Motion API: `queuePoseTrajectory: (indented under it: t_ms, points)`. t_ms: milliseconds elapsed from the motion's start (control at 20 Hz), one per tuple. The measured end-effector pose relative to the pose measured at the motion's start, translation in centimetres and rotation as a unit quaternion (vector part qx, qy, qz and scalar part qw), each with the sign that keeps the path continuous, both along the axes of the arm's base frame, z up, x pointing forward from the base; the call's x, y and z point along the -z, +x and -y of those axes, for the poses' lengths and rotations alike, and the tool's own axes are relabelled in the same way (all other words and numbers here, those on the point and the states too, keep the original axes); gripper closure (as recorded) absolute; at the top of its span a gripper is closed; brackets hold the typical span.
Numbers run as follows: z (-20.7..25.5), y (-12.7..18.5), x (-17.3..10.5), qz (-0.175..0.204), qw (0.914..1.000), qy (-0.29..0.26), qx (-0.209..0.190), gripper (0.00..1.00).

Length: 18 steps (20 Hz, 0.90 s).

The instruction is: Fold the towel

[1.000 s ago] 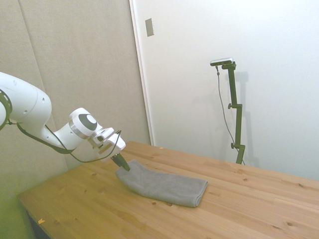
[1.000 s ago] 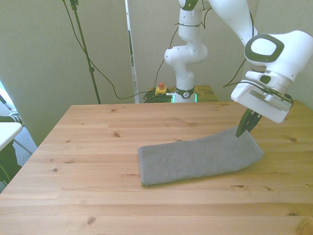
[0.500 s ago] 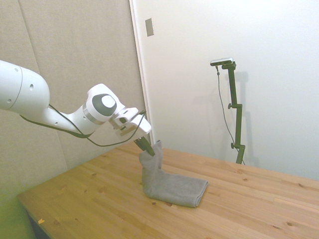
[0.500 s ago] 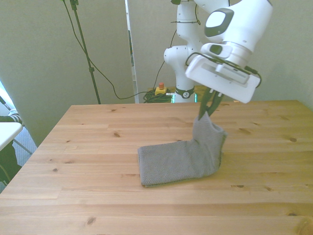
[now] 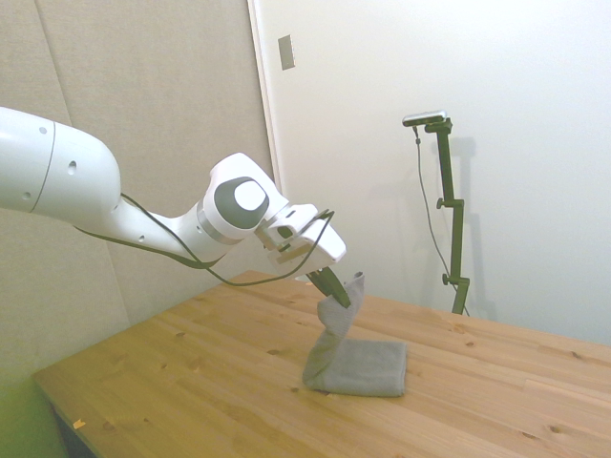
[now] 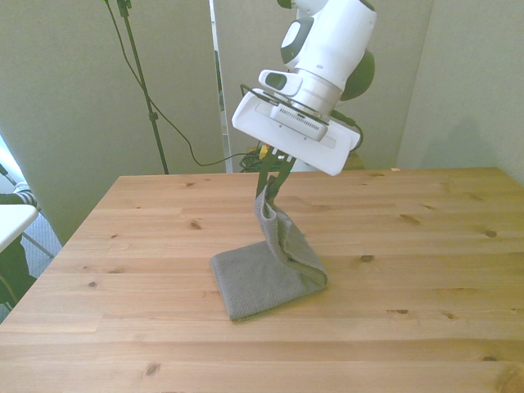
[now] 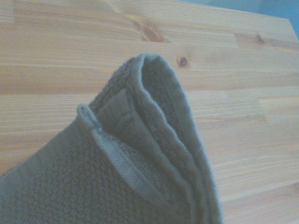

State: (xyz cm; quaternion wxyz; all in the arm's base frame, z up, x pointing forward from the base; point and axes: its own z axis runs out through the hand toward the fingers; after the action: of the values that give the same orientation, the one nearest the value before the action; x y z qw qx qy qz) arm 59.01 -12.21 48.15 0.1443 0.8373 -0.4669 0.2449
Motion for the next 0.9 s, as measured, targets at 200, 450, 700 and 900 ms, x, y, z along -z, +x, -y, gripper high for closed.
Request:
queuePoseTrajectory:
  t_ms: [200, 450, 700, 900]
  points:
    - [3.2, 2.2, 1.1, -0.001, 0.9988, 0.049, 0.005, 0.00]
    - [6.6, 4.3, 0.5, 0.001, 0.9977, 0.064, 0.021, 0.00]
    - [7.4, 5.4, 0.8, -0.002, 0.9978, 0.062, 0.025, 0.00]
    - [7.5, 5.7, 0.9, -0.002, 0.9978, 0.061, 0.024, 0.00]
